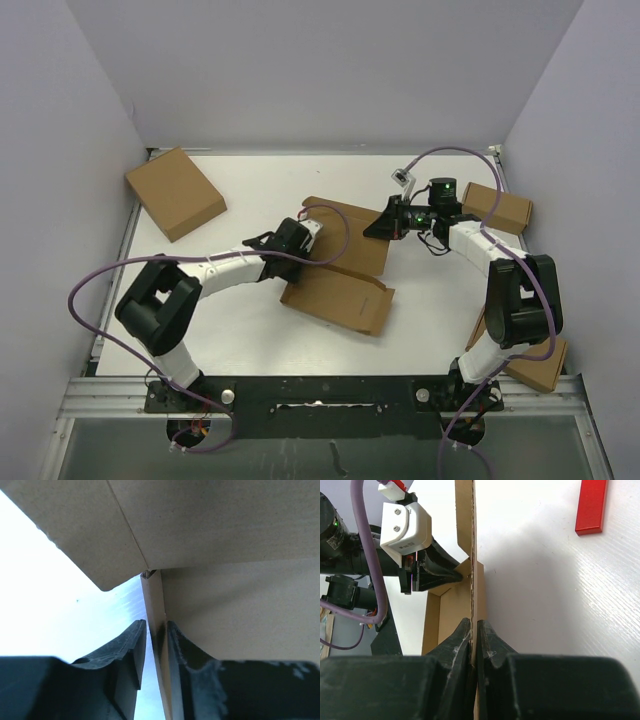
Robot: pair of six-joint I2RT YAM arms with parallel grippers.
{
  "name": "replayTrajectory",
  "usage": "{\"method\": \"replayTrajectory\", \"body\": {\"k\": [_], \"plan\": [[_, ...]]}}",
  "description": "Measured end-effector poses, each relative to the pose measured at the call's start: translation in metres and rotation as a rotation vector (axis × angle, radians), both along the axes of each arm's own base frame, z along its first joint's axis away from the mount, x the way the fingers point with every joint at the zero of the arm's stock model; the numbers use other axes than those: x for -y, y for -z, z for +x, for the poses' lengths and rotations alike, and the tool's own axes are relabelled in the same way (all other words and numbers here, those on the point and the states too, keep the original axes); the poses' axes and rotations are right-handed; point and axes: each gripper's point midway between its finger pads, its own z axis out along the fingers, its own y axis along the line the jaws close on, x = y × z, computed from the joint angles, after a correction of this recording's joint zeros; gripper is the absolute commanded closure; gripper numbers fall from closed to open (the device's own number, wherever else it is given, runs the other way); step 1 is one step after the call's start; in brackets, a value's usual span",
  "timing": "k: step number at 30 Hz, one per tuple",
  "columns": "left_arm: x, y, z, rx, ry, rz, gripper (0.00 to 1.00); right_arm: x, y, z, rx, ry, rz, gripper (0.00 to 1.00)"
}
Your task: Fold the paper box
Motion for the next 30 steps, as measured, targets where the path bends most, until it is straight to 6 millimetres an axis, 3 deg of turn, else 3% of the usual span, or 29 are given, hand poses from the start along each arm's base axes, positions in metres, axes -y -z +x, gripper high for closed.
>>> {"method": "replayTrajectory", "body": {"k": [8,14,18,22,25,27,30], "plan": [[0.003,-0.010,-0.003,0.003,0.005,-0.028,0.47,0.004,-0.003,0.002,0.008,-0.001,0.015,1.00],[0.011,-0.064,0.001,0.095,0.007,-0.182,0.36,0.012,-0.009,0.003,0.047,-0.014,0.030,1.00],[0.001,-0.103,0.004,0.175,-0.005,-0.356,0.25,0.019,-0.013,-0.001,0.092,-0.044,0.033,1.00],[-0.026,-0.128,0.017,0.228,-0.097,-0.577,0.23,0.028,-0.014,-0.004,0.131,-0.075,0.013,1.00],[-0.049,-0.131,0.028,0.214,-0.187,-0.731,0.24,0.044,-0.020,-0.002,0.179,-0.080,0.005,1.00],[-0.056,-0.128,0.031,0.190,-0.219,-0.783,0.24,0.059,-0.023,0.002,0.201,-0.064,0.004,1.00],[-0.050,-0.127,0.033,0.149,-0.221,-0.847,0.26,0.086,-0.026,0.006,0.228,-0.025,-0.007,1.00]]}}
